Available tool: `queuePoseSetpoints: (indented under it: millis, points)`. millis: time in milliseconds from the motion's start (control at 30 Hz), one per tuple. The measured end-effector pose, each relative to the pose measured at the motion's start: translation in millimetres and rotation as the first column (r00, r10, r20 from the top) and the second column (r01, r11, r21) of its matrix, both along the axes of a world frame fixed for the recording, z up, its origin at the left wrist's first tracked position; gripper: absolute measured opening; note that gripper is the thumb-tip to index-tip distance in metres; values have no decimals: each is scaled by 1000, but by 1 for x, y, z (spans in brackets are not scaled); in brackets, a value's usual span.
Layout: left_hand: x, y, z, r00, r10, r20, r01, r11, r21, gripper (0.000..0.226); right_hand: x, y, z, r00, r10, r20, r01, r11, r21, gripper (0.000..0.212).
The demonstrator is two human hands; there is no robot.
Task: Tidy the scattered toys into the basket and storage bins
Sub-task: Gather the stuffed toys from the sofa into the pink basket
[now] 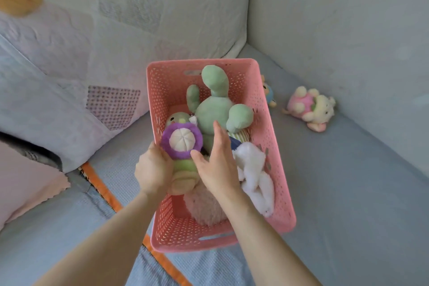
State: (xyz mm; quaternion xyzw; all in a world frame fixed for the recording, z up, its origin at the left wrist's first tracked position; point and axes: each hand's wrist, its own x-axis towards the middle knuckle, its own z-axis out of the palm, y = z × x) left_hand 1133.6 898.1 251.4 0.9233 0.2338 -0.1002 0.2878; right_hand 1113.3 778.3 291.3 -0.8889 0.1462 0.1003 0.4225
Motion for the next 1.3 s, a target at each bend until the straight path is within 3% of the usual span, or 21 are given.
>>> queuePoseSetpoints:
  millis: [167,267,433,567,700,833,967,1133,1233,1300]
  points:
    - [-2,-3,1,1000,-10,-25,10,1000,9,26,10,-65,25,930,-67,360,100,992,-74,56]
    - [-3,-2,6,999,14,-45,-14,1000,7,20,37,-119,27,912,-108,395,166,979,-117,52]
    - [1,5,11,1000,23,1,-23,1000,14,20,105,-195,-15,998,-33,45,45,958,-284,58]
    - [1,-2,8,994,107,-35,-107,994,-17,16,162,-223,-72,967,112,-228,-190,916,-355,67]
    - [3,-23,8,976,216,-19,-217,976,-35,15,201,-230,-116,943,238,-232,-309,886,-345,62]
    - [-1,-17,-5,955,292,-47,-295,950,-99,12,222,-234,-152,922,269,-278,-352,881,-316,75]
    - [3,-26,-5,943,333,-24,-334,940,-68,15,225,-251,-178,939,245,-240,-298,929,-217,78]
    - [4,-21,-2,952,305,-21,-304,952,23,16,194,-251,-153,967,132,-216,-162,978,-129,71]
    - [4,-27,3,969,248,-15,-247,967,71,13,165,-241,-119,994,-107,-10,107,994,25,77]
    - [3,-27,0,979,205,-22,-203,976,75,15,144,-230,-84,956,-242,165,215,963,164,83]
